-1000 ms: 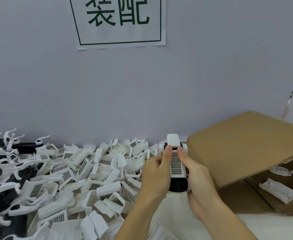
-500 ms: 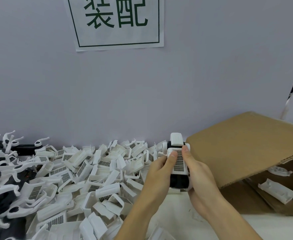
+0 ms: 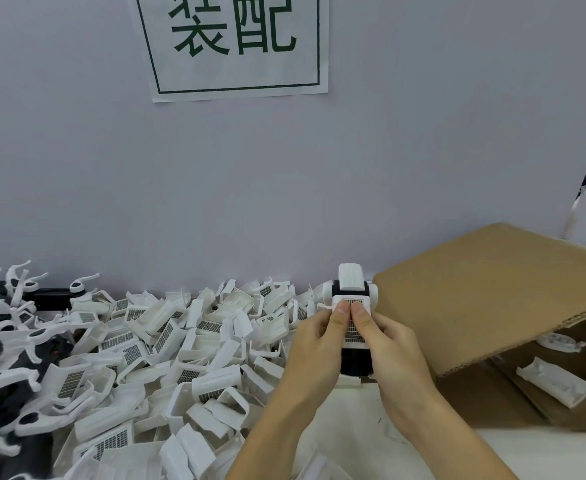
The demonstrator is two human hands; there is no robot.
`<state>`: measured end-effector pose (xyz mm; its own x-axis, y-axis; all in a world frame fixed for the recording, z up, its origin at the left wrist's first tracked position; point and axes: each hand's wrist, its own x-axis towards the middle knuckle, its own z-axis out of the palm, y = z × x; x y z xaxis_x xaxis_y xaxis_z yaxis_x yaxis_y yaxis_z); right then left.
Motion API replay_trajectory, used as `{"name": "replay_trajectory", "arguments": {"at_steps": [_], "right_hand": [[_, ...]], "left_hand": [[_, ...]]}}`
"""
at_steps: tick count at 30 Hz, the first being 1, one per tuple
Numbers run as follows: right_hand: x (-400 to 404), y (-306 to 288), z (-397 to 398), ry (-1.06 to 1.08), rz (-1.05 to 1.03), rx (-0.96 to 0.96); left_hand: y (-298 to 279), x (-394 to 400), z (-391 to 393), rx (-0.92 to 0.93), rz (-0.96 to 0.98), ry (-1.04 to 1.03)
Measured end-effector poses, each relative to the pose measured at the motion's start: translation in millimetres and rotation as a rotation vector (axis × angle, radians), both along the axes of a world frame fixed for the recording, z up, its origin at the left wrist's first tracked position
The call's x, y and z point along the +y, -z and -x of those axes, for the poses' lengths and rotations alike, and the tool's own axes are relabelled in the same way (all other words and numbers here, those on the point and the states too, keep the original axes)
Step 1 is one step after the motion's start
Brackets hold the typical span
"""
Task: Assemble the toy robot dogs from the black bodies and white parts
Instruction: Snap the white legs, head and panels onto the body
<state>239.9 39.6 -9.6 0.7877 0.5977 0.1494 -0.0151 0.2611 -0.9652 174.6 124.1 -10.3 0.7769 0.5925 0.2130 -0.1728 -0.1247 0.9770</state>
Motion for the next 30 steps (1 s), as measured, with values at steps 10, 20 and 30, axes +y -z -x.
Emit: {"name": "replay_trajectory", "arguments": {"at_steps": [10, 20, 30], "right_hand": [[-5.0, -3.0, -10.4, -0.062, -0.095, 0.093], [-8.1, 2.6, -16.2, -0.031, -0.074, -0.028], [-3.8, 4.8, -13.4, 0.028, -0.024, -0.114]], "left_hand": [[2.5, 0.7, 0.3, -0.049, 0.115, 0.184], [3.5, 2.0, -0.4, -0.022, 0.15, 0.099], [0.1, 2.5, -0.6, -0.011, 0.21, 0.087]]}}
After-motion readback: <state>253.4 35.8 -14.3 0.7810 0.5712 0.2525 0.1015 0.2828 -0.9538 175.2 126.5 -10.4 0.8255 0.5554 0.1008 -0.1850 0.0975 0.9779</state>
